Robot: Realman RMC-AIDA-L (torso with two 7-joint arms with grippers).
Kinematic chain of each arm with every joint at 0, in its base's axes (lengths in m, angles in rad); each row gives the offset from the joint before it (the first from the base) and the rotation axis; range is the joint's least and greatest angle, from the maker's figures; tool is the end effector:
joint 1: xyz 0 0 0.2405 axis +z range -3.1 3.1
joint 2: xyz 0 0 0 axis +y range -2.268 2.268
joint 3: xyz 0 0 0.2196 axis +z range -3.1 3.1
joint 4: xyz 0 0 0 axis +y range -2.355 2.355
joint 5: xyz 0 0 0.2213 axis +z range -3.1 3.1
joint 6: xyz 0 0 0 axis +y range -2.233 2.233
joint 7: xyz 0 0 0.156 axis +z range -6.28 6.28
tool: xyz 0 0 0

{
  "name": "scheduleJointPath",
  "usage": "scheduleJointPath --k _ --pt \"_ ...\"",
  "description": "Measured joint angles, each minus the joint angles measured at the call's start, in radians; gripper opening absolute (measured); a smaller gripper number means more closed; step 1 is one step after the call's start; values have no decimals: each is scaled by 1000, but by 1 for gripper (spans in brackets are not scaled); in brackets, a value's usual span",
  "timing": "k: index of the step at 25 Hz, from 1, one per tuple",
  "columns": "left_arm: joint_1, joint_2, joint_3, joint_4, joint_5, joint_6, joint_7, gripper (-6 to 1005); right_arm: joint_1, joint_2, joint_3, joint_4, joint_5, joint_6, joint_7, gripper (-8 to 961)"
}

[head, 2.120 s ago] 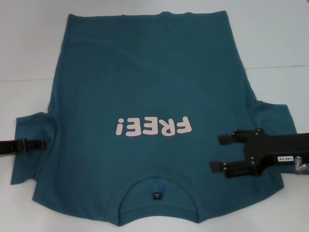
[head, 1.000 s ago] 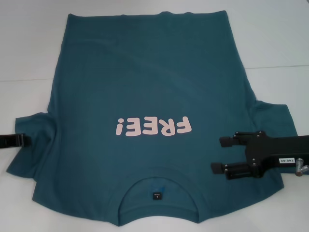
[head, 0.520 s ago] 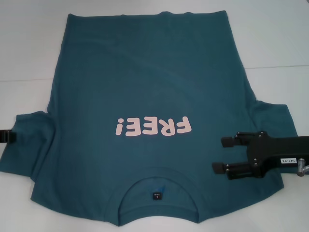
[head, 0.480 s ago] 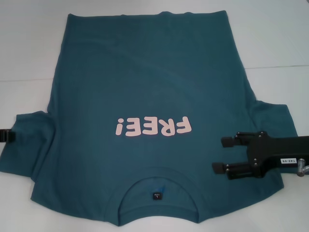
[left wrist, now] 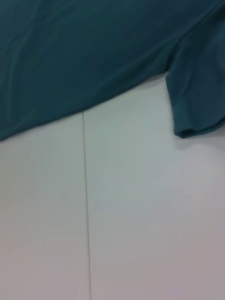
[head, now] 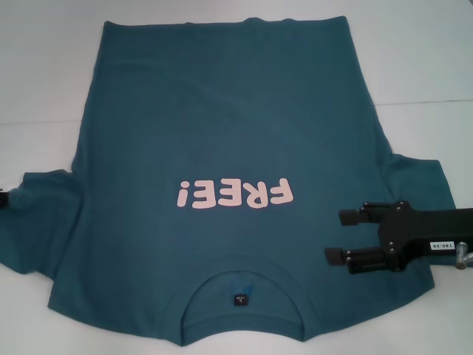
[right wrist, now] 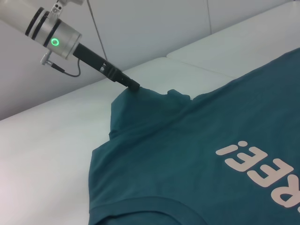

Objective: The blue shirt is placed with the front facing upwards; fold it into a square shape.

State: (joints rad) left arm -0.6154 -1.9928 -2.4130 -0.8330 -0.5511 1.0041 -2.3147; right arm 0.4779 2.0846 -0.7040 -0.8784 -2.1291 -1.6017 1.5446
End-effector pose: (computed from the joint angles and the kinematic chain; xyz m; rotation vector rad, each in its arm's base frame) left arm -0.3129 0.4068 0.0930 -1.9627 -1.2670 -0.0048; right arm 0.2461 0.3240 0.0345 -2.7460 0.6823 0.4785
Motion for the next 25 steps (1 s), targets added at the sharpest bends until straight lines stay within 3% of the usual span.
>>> scheduleJointPath --k 25 --pt "-50 11 -1 -56 112 8 14 37 -1 0 -1 -2 5 0 7 832"
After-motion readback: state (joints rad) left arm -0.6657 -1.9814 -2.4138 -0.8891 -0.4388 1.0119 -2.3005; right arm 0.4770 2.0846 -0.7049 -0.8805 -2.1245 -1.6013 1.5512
